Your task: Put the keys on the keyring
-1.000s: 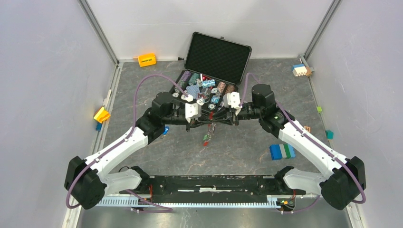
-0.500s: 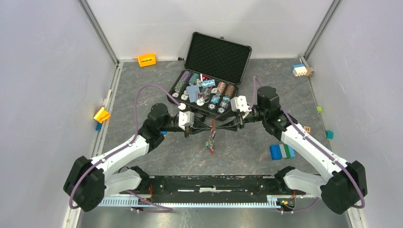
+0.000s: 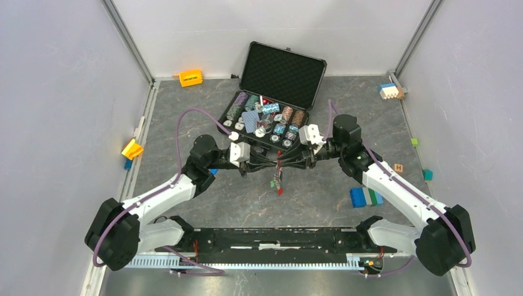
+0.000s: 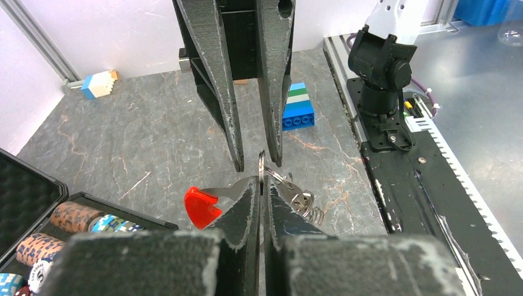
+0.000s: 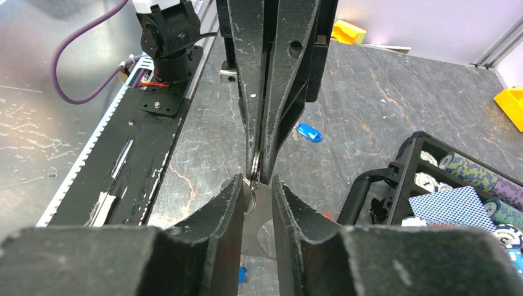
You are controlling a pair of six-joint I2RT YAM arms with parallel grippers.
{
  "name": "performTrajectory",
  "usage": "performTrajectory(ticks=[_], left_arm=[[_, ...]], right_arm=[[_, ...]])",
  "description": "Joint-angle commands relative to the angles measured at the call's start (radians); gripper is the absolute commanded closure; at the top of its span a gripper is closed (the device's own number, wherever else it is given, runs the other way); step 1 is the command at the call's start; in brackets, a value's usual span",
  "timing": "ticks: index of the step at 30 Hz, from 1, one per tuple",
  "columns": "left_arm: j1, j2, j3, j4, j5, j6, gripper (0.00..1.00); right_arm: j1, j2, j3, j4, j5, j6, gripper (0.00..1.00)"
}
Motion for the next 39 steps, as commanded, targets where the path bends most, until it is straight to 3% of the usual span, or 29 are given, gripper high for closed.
performTrajectory(ticks=[1, 13, 19, 21, 26, 32, 35, 39], left_arm=[[0.005, 0.001, 0.001, 0.083, 0.024, -0.029, 0.98], [0.005, 0.0, 0.0, 0.079, 0.024, -0.024, 0.98], [0.005, -0.001, -0.003, 0.077, 0.024, -0.021, 0.98], [0.004, -0.002, 0.0, 0.066, 0.024, -0.012, 0.97], [0.004, -0.013, 0.043, -0.107, 0.014, 0.102, 0.71], [0.004, -0.041, 0.125, -0.347, -0.03, 0.235, 0.47], [0.004, -0.052, 0.184, -0.461, -0.072, 0.294, 0.42], [0.005, -0.047, 0.254, -0.574, -0.122, 0.338, 0.46]], right_arm=[[-0.002, 0.0, -0.005, 0.079, 0.0, 0.049, 0.73], [-0.002, 0.011, -0.012, 0.093, 0.006, 0.065, 0.8], [-0.001, 0.011, -0.009, 0.093, 0.029, 0.062, 1.0], [-0.001, 0.007, 0.007, 0.052, 0.058, 0.031, 1.0], [0.048, 0.017, 0.125, -0.216, 0.185, -0.155, 1.0], [0.1, 0.023, 0.216, -0.379, 0.319, -0.263, 1.0], [0.135, 0.042, 0.277, -0.471, 0.387, -0.313, 1.0], [0.178, 0.065, 0.333, -0.547, 0.456, -0.348, 1.0]])
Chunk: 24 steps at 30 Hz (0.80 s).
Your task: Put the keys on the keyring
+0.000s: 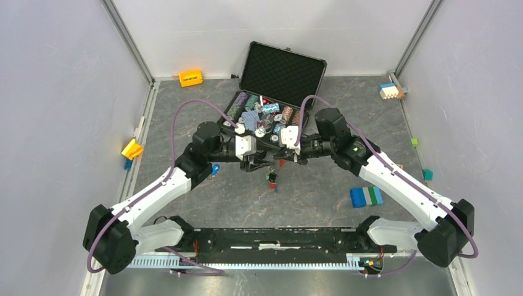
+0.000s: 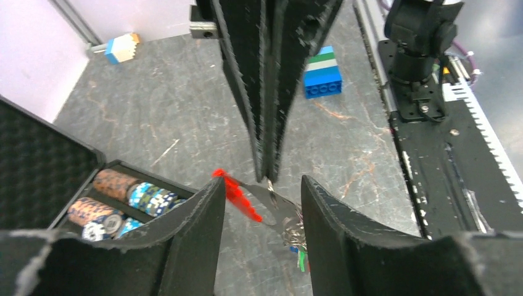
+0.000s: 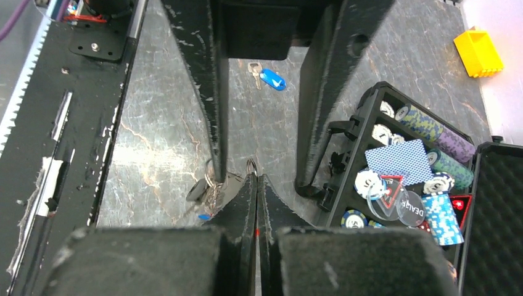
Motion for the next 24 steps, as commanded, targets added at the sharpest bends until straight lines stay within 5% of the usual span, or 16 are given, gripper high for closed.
performTrajectory(ticks=[1, 9, 24], left_arm=[[-0.002, -0.02, 0.103, -0.168, -0.069, 0.117, 0.47], [-0.001, -0.035, 0.135, -0.265, -0.084, 0.154, 0.65], [-0.003, -0.031, 0.126, -0.247, -0.053, 0.106, 0.65]], right_arm=[[0.045, 0.022, 0.1, -0.116, 0.118, -0.083, 1.0], [0.073, 0.025, 0.133, -0.124, 0.166, -0.079, 1.0], [0.073, 0.019, 0.143, -0.099, 0.17, -0.038, 1.0]])
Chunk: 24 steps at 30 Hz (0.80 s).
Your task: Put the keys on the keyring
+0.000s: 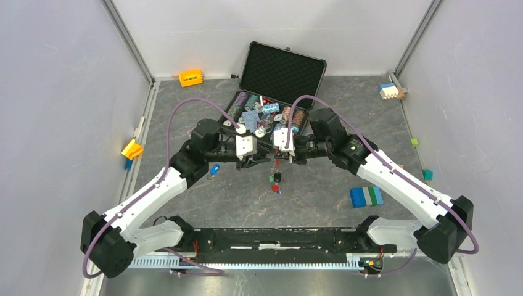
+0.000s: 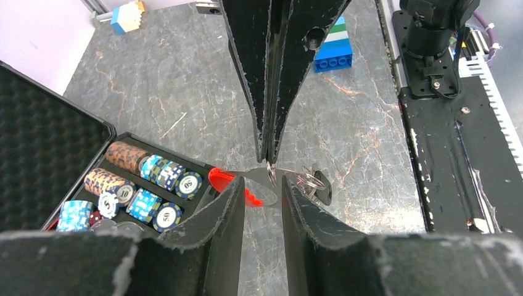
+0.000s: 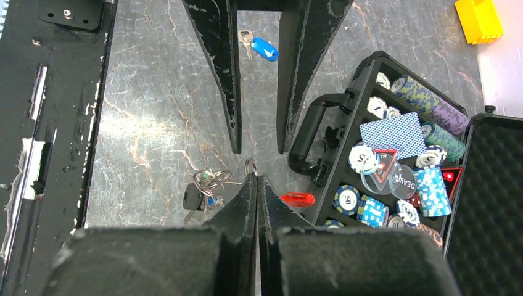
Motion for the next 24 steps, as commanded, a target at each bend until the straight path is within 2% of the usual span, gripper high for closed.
performTrajectory(ticks=[1, 7, 16, 21, 24], left_arm=[[-0.005, 0.014, 0.023, 0.029, 0.034, -0.019, 0.64], [-0.012, 0.036, 0.017, 0.047, 0.044, -0.047, 0.65], [-0.025, 0.062, 0.028, 0.075, 0.047, -0.057, 0.74], [-0.03, 0.078, 0.029, 0.09, 0.047, -0.071, 0.82], [-0.031, 0.082, 0.031, 0.09, 0.044, -0.073, 0.92]], right_arm=[[0.005, -0.015, 0.058, 0.049, -0.002, 0.022, 1.0], [0.004, -0.011, 0.055, 0.066, -0.008, 0.035, 1.0], [0.004, -0.002, 0.048, 0.079, -0.025, 0.047, 1.0], [0.004, 0.003, 0.042, 0.077, -0.029, 0.046, 1.0], [0.004, 0.001, 0.035, 0.079, -0.03, 0.044, 1.0]])
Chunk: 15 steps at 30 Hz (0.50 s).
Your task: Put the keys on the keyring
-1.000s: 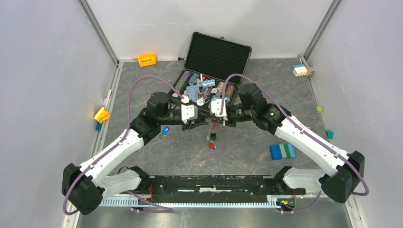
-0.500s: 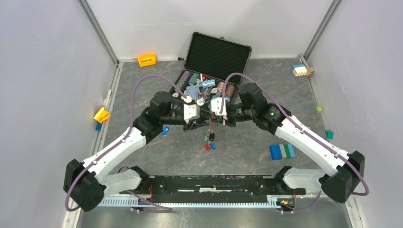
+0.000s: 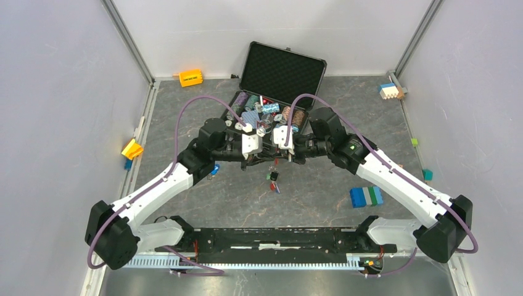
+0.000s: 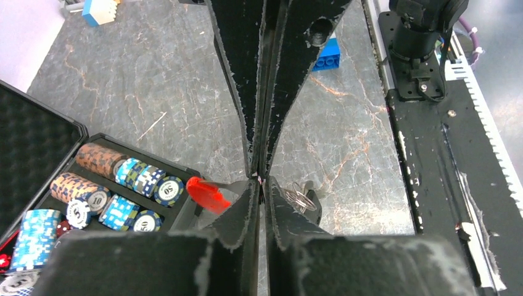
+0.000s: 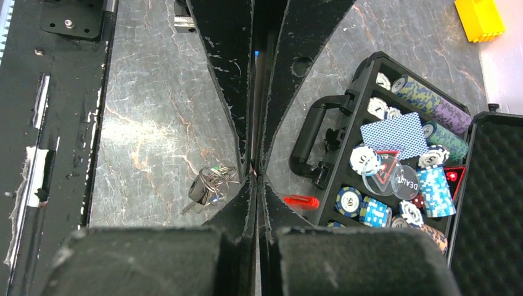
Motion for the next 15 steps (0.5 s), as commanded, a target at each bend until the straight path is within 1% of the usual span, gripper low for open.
performTrajectory(ticks=[1, 2, 4, 6, 7, 10, 12, 15], left_arm=[[-0.009, 0.007, 0.03, 0.047, 0.021, -0.034, 0.96], [-0.009, 0.003, 0.025, 0.048, 0.016, -0.035, 0.98], [-0.009, -0.008, 0.014, 0.063, 0.01, -0.042, 0.98], [-0.006, -0.027, -0.012, 0.098, 0.008, -0.054, 0.98], [-0.004, -0.041, -0.032, 0.128, 0.012, -0.063, 0.98], [0.023, -0.07, -0.105, 0.279, 0.058, -0.131, 0.98], [0.048, -0.071, -0.152, 0.42, 0.105, -0.218, 0.98], [0.071, -0.054, -0.225, 0.659, 0.157, -0.373, 0.98]], right_arm=[[0.005, -0.008, 0.031, 0.059, -0.024, 0.009, 1.0], [0.004, -0.011, 0.03, 0.06, -0.021, 0.007, 1.0], [0.005, -0.022, 0.029, 0.063, -0.015, 0.005, 0.99], [0.003, -0.039, 0.016, 0.073, -0.005, 0.003, 0.9], [0.003, -0.053, -0.002, 0.082, -0.002, 0.007, 0.83], [-0.011, -0.099, -0.076, 0.14, -0.028, 0.026, 0.61], [-0.024, -0.122, -0.106, 0.169, -0.065, 0.037, 0.57], [-0.036, -0.143, -0.142, 0.211, -0.12, 0.052, 0.56]])
